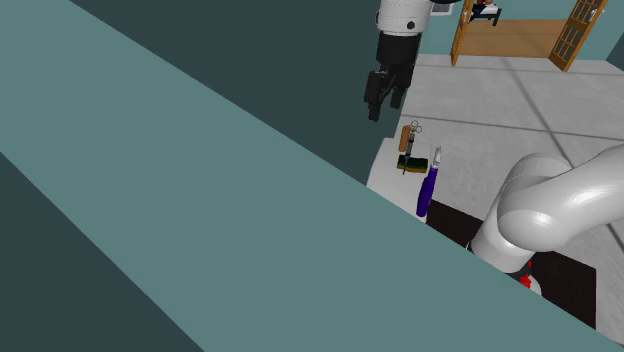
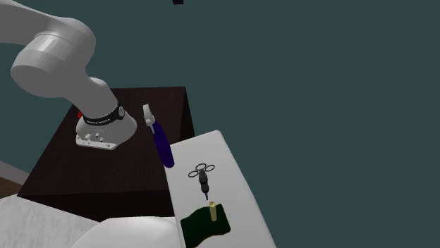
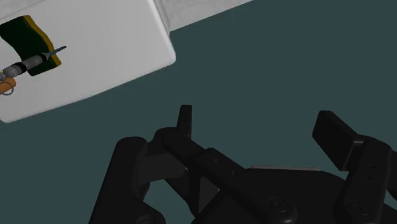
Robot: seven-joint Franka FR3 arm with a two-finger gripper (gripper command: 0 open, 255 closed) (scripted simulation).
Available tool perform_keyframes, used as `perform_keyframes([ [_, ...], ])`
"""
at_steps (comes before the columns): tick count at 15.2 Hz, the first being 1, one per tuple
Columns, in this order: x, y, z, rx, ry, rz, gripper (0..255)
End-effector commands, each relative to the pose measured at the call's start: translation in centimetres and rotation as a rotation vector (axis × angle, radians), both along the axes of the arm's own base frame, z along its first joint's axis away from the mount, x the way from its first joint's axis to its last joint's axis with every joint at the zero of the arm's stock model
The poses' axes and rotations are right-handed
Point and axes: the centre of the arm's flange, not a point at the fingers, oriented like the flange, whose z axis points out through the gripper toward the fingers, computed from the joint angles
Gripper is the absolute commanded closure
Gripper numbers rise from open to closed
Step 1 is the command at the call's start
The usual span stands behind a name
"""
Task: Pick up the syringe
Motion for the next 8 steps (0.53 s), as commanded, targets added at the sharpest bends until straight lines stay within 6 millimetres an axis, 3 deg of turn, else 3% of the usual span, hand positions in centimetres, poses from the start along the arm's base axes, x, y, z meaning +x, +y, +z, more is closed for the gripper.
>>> perform_keyframes([
  [1, 0.0, 0.0, 0.0, 0.0, 0.0, 0.0, 0],
  [8, 1.3, -7.7, -4.3, -0.03, 0.058, 0.087, 0],
])
